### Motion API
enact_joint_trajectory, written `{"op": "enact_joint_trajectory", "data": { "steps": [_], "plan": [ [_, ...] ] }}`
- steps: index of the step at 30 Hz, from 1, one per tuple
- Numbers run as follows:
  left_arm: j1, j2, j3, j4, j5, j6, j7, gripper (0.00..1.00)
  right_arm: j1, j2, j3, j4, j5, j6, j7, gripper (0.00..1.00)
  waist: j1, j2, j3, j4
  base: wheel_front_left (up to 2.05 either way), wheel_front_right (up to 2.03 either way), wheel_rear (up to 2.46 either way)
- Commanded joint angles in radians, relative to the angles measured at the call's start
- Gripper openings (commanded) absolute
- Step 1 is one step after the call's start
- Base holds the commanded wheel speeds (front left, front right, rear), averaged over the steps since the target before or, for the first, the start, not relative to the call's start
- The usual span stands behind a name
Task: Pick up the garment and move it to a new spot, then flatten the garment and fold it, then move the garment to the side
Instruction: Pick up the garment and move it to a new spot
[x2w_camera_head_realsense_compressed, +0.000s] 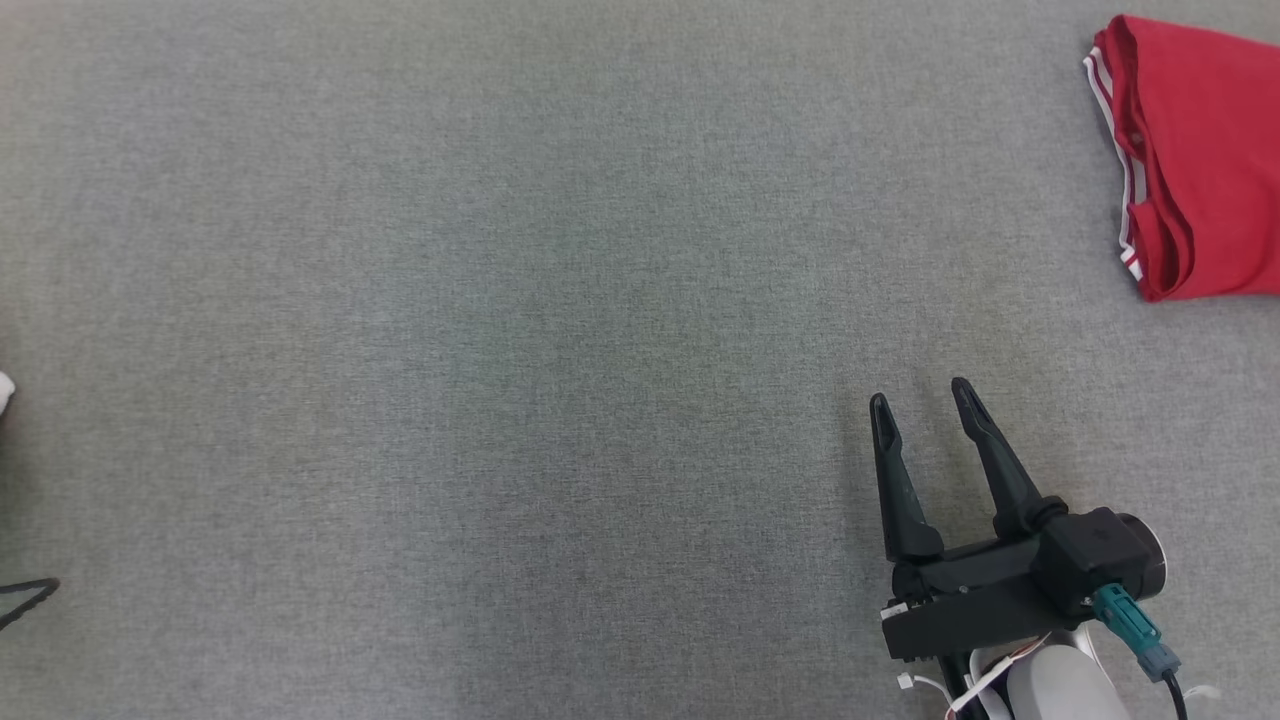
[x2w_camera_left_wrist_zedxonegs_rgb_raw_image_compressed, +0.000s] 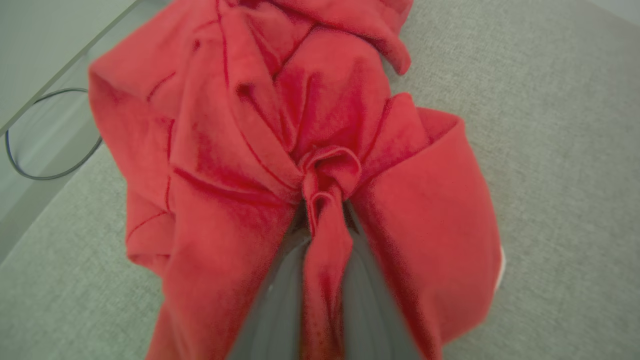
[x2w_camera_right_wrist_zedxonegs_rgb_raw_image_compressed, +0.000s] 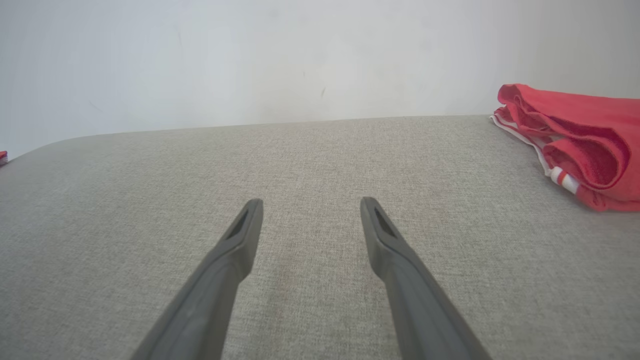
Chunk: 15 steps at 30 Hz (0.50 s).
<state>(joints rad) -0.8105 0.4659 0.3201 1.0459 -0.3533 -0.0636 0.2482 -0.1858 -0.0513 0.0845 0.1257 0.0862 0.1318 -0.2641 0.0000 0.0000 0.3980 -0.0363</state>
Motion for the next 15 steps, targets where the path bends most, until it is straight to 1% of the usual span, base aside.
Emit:
{"op": "enact_joint_trajectory", "data": {
  "steps": [1,7,11,15],
  "plan": [
    [-0.001,-0.009,-0.003,0.009,0.003,-0.004,-0.015,0.0,0.004,0.002,-0.001,0.003,-0.007,-0.003,-0.001,1.0,0.0,0.0,-0.009,0.006,0.0,0.0,0.0],
    [-0.025,-0.002,-0.013,-0.025,0.001,-0.024,-0.142,0.0,0.017,0.002,0.0,0.015,-0.007,-0.003,-0.001,1.0,0.0,0.0,-0.054,0.028,0.0,0.0,0.0],
    [-0.042,0.001,-0.021,-0.058,-0.008,-0.041,-0.207,0.0,0.028,0.002,0.005,0.021,-0.003,-0.003,-0.001,1.0,0.0,0.0,-0.088,0.044,0.0,0.0,0.0],
    [-0.071,-0.014,-0.035,-0.101,-0.024,-0.053,-0.265,0.0,0.043,0.002,0.009,0.025,0.002,-0.003,-0.001,1.0,0.0,0.0,-0.117,0.055,0.0,0.0,0.0]
  ]
}}
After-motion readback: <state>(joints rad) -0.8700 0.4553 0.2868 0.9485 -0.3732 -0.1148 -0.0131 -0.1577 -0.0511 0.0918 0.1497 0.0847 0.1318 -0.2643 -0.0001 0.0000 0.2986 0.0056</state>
